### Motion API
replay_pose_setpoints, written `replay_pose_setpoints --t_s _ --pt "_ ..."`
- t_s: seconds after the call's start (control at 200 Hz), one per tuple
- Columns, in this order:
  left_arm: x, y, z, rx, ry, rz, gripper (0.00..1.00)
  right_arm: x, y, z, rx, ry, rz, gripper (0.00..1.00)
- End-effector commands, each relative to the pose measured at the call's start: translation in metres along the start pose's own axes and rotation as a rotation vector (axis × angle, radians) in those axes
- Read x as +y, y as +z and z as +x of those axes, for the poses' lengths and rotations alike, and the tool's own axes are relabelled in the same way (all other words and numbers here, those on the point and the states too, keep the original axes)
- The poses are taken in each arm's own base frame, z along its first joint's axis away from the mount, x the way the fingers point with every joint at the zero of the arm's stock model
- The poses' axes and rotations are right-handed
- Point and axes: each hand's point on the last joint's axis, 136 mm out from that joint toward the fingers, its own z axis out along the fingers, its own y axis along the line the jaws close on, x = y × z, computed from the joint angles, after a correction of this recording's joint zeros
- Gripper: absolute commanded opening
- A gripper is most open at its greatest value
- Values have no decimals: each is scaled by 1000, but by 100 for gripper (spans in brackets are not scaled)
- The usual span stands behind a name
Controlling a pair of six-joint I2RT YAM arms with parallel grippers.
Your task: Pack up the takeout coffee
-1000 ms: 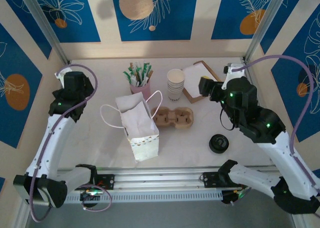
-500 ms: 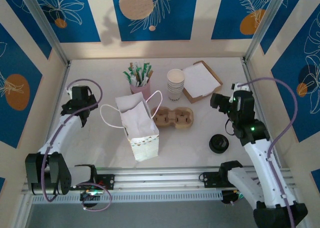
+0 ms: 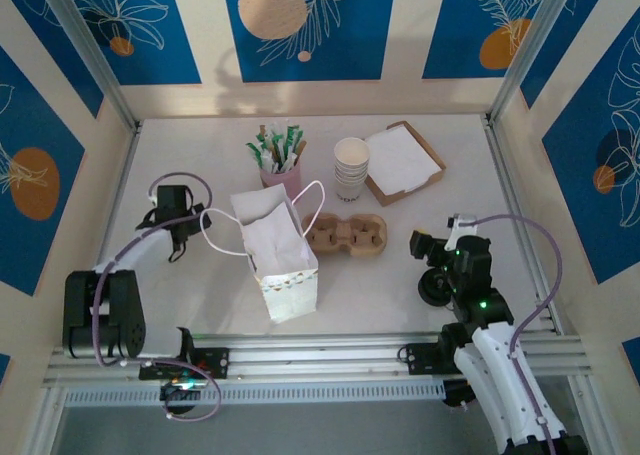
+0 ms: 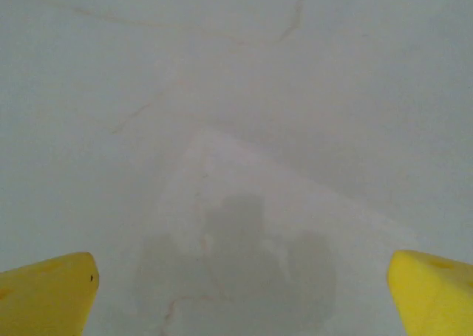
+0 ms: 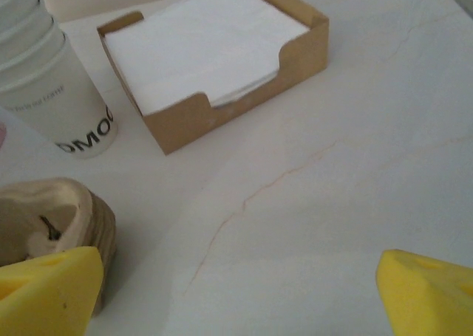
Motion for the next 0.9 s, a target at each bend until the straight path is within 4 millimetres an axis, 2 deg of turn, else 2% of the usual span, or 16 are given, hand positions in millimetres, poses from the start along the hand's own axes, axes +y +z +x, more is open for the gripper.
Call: replay_pose_setpoints --t_s 0.0,0.07,0.165,0.225,0.34,0.44,0.535,0.645,0.735,0.895 --pt "-26 -7 -32 -116 79 93 100 -5 1 -4 -71 -18 44 95" --pt "-32 -18 -46 -260 177 67 100 -2 5 4 -60 -44 38 95" --pt "-34 -20 -47 -357 203 80 100 0 12 8 -50 -54 34 95" --pt "-30 -13 -38 -340 199 67 100 0 15 6 -59 -60 48 95" --pt "-42 -2 -23 -321 230 139 100 7 22 3 -69 -87 26 96" --pt "-41 3 -30 -330 205 122 100 5 29 -1 -75 -81 27 98" --pt "-48 8 -38 -347 234 151 100 4 38 -3 -60 -72 16 98" --pt "-56 12 -40 -339 277 186 100 -2 45 -8 -65 -61 37 98" --pt "-56 14 -46 -363 288 177 100 0 52 -10 -63 -62 8 98" --pt "-64 22 -47 -345 318 209 100 -2 70 -20 -65 -67 25 98"
